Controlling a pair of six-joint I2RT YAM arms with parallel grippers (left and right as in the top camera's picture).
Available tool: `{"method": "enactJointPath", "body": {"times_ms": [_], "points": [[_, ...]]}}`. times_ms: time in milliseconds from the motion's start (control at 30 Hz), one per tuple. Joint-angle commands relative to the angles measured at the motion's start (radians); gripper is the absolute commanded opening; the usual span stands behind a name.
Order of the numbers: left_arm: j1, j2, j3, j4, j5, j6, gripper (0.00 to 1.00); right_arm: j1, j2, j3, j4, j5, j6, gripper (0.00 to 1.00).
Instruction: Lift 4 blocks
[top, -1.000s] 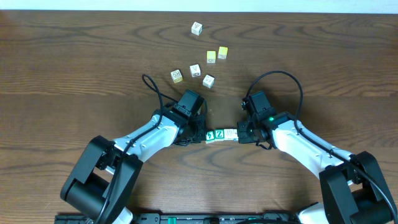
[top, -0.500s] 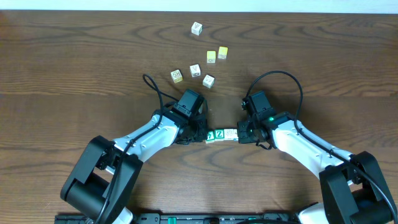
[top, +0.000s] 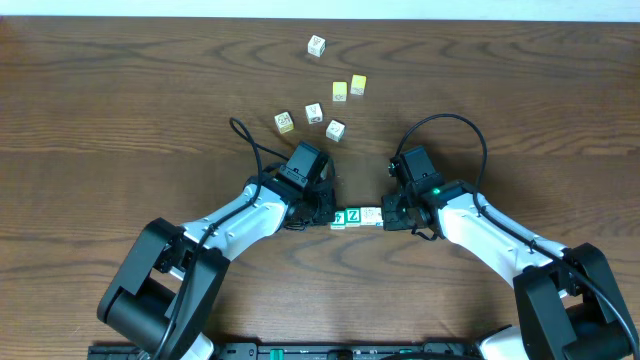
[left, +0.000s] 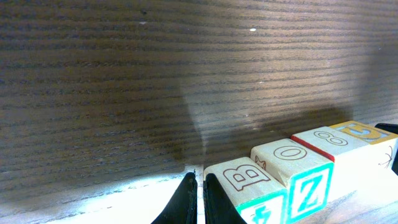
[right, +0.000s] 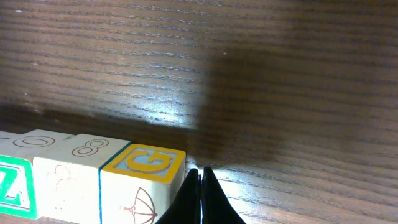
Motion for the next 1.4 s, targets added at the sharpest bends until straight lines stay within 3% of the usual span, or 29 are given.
{"method": "enactJointPath", "body": {"times_ms": [0, 200, 467, 900, 1367], "points": [[0.003, 0.013, -0.009, 0.008, 0.009, -0.001, 0.07, -0.005, 0.008, -0.001, 0.003, 0.008, 0.003, 0.01], [0.003, 0.013, -0.009, 0.005, 0.005, -0.001, 0.07, -0.005, 0.008, -0.001, 0.002, 0.008, 0.003, 0.01], [0.005, 0.013, -0.009, -0.110, -0.161, -0.005, 0.07, -0.005, 0.008, -0.001, 0.002, 0.009, 0.003, 0.01], [-0.006, -0.004, -0.009, -0.238, -0.167, -0.005, 0.07, -0.005, 0.008, -0.001, 0.000, 0.010, 0.003, 0.01], [-0.105, -0.138, -0.009, -0.230, -0.167, -0.040, 0.07, -0.005, 0.008, -0.001, -0.001, 0.009, 0.003, 0.01]]}}
